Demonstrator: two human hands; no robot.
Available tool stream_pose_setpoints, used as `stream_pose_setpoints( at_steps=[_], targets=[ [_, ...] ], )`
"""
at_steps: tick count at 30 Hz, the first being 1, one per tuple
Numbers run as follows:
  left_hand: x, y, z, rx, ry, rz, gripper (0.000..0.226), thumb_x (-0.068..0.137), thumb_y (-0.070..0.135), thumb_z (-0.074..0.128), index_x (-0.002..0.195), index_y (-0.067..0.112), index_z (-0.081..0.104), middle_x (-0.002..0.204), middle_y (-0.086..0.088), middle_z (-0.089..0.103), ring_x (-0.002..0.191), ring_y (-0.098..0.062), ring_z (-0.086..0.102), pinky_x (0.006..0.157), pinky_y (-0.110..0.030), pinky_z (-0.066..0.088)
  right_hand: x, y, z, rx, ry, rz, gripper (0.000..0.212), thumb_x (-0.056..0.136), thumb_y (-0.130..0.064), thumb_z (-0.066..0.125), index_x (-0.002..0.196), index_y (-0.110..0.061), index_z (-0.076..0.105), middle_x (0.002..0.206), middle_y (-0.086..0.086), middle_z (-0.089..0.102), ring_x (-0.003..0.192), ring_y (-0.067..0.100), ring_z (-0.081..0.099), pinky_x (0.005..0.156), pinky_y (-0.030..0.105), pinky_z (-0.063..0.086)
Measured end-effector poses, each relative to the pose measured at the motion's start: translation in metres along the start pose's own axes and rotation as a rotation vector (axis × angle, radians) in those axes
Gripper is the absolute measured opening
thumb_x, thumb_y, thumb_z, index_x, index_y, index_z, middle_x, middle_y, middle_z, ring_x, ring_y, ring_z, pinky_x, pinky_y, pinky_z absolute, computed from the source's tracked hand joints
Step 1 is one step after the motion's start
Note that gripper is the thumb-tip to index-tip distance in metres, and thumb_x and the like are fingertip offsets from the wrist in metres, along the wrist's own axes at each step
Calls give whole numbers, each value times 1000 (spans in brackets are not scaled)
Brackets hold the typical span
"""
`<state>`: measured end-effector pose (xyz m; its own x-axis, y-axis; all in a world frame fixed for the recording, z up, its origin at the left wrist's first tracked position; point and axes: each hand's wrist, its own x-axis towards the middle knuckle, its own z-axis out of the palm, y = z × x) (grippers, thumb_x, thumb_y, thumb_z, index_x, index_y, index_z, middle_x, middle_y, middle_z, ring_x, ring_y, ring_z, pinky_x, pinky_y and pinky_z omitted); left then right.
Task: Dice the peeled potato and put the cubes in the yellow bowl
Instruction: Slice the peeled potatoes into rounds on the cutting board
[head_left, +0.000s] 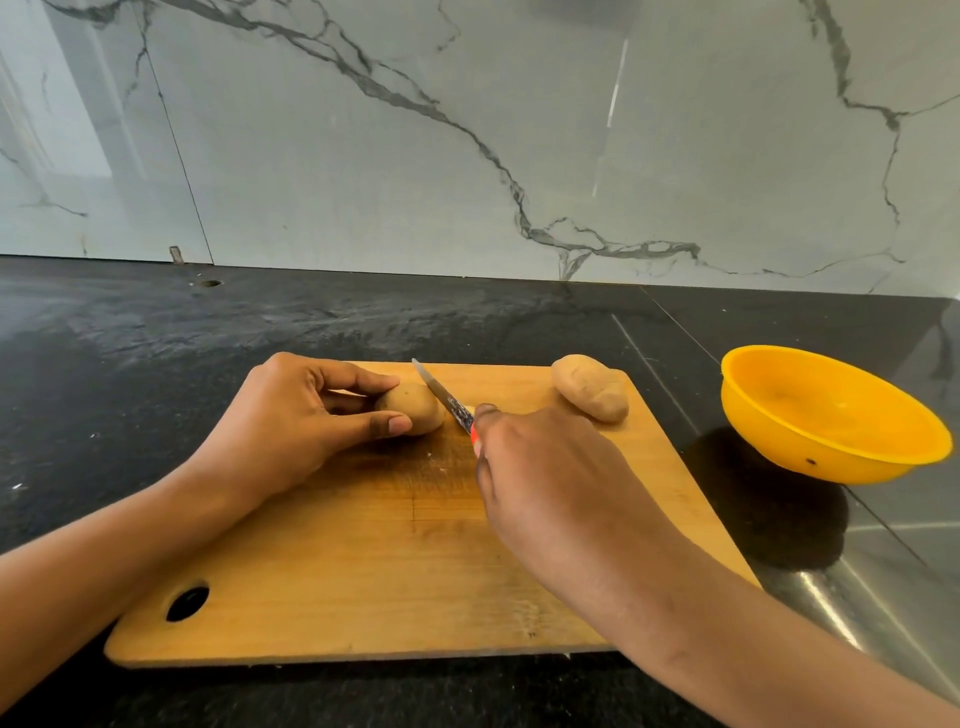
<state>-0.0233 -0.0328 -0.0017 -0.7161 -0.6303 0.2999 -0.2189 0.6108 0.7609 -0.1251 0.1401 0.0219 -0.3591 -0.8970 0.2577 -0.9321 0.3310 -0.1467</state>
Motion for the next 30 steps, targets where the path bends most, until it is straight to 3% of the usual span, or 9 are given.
stream_pose_setpoints(
  at_steps=[2,6,10,14,19,21,24,26,30],
  targets=[
    [-1,1,0,3,8,6,36,50,44,76,85,41,69,82,30,67,82,14,62,66,2,42,6,-3,-1,-36,-42,0,31,101,-19,44,132,-16,46,70,-4,34,59,10,35,44,21,21],
    [-3,3,1,16,18,18,39,50,43,76,88,36,71,79,32,65,79,14,62,66,2,42,17,-5,5,-34,-143,-2,22,101,-18,46,121,-14,53,70,-3,33,58,8,30,46,22,20],
    [-3,1,0,33,17,9,36,54,40,77,88,36,71,69,30,66,79,17,60,63,3,40,6,-4,10,-31,-134,-17,20,102,-15,41,117,-14,54,69,-7,30,58,5,29,46,21,19],
    [-3,0,0,33,17,-5,37,56,40,78,91,37,70,80,21,67,82,15,60,63,2,42,-19,-3,9,-66,-105,-9,30,102,-15,40,132,-17,44,69,-8,30,57,5,29,45,20,20],
    [-4,1,-1,20,3,-4,37,56,41,76,92,39,68,78,26,66,81,20,58,64,4,38,-42,-1,3,-56,-126,13,38,103,-19,35,141,-20,35,68,-9,25,56,5,27,45,20,21],
    [-5,1,-2,6,-10,-3,39,55,40,76,94,38,68,76,28,66,82,19,59,64,4,39,-43,2,-4,-48,-119,26,36,103,-24,37,138,-22,38,72,-9,33,59,6,31,46,19,23],
    [-5,1,-2,-40,-38,-9,43,55,37,78,97,35,69,88,21,69,83,10,64,67,2,42,-39,8,-12,-4,-82,44,33,102,-28,40,135,-24,43,99,-6,57,72,10,43,49,17,26],
    [-4,0,-2,-61,-48,-16,43,55,35,79,97,34,69,89,21,70,83,7,66,67,1,43,-36,7,-16,30,-53,49,36,102,-31,38,137,-25,41,110,-5,59,79,12,47,53,18,31],
    [-5,0,-3,-81,-50,-27,42,55,33,80,95,33,70,90,26,69,82,5,67,68,-1,45,-28,4,-20,59,51,9,34,103,-30,35,136,-24,42,86,-8,53,68,7,47,50,21,31]
  ],
)
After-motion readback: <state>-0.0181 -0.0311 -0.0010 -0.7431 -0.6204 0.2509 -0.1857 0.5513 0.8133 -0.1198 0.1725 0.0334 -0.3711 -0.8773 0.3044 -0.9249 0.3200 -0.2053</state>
